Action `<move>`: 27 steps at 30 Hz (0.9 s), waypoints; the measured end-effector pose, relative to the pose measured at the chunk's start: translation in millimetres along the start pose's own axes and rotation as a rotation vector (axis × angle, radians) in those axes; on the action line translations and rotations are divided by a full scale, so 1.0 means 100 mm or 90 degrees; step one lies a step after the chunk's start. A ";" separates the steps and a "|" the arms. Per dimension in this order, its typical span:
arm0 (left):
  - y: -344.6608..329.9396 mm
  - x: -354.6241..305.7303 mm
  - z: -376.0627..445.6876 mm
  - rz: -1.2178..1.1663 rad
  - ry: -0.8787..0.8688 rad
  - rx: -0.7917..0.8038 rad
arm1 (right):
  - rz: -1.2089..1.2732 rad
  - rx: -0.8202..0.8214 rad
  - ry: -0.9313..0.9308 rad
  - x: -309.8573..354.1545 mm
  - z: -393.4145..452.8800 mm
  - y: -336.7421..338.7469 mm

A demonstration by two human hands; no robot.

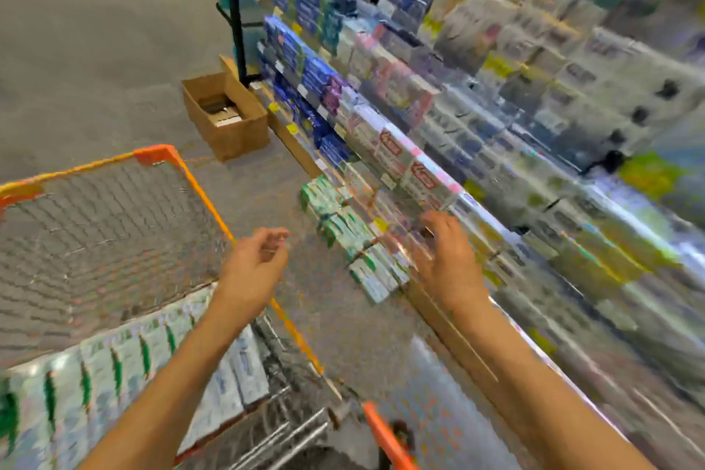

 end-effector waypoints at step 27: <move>-3.27 0.63 3.33 0.071 0.184 0.215 | 0.049 0.370 -0.345 -3.87 0.86 -0.99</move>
Point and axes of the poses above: each hand's wrist, its own z-axis towards the middle knuckle, its own y-axis out of the back of the hand, x = y × z, the point moved 4 cm from there along z, towards the middle knuckle, and after that the axes turned 11 degrees about x, right-handed, at the moved point
